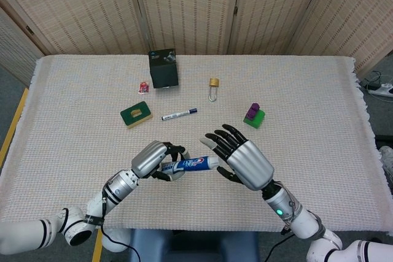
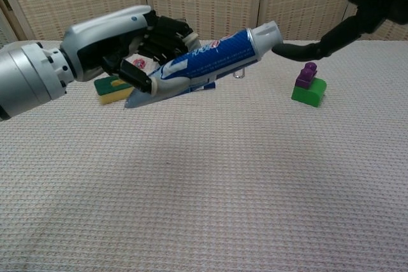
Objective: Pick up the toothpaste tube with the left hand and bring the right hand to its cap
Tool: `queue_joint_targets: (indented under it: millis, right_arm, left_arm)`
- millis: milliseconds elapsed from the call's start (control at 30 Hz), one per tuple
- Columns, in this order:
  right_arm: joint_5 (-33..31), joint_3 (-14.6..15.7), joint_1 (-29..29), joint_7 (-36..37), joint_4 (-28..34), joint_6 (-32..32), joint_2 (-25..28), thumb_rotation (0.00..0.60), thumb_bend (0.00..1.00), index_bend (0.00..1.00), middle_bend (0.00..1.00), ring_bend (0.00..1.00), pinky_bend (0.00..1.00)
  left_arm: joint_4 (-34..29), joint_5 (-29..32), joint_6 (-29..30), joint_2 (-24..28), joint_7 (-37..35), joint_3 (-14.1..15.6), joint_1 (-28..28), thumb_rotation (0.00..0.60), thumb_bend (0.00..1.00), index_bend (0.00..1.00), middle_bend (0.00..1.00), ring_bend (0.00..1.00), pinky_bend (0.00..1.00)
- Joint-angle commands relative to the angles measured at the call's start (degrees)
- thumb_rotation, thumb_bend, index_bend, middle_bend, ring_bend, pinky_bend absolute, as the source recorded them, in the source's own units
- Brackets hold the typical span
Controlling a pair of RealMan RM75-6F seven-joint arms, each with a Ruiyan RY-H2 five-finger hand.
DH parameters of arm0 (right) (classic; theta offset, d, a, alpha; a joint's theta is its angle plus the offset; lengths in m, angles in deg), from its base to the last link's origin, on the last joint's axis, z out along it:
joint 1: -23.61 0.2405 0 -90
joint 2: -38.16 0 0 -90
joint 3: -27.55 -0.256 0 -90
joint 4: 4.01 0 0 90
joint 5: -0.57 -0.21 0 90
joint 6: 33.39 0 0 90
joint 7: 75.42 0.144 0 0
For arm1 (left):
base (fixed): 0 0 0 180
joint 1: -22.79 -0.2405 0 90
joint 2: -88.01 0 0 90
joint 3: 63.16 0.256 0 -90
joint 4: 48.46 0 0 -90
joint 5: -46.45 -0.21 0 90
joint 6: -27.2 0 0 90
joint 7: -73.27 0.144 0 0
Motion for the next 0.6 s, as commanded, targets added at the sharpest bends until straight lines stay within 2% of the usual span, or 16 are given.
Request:
queue_joint_targets:
  millis: [33,300,600]
  right_arm:
    - [-0.39,-0.10,0.10,-0.20,-0.05,0.03,0.09,0.600,0.35,0.14,0.22,0.18,0.13]
    - [-0.79,-0.12,0.45,-0.03,-0.21,0.28,0.46,0.600,0.35,0.14,0.23,0.19,0.13]
    - [-0.83,-0.55,1.01,0.44,0.15,0.70,1.04,0.600,0.35,0.14,0.24,0.20,0.13]
  left_arm:
    - [0.42,-0.42,0.35,-0.22,-0.01,0.15,-0.04,0.600,0.73,0.86,0.78,0.75,0.51]
    - [1.23,-1.57,0.64,-0.37,-0.24,0.76,0.14,0.600,0.73,0.87,0.79,0.75,0.51]
    - [2.16,-1.91,0.11,-1.19,4.27,1.28,0.45,0.600,0.73,0.87,0.79,0.76,0.50]
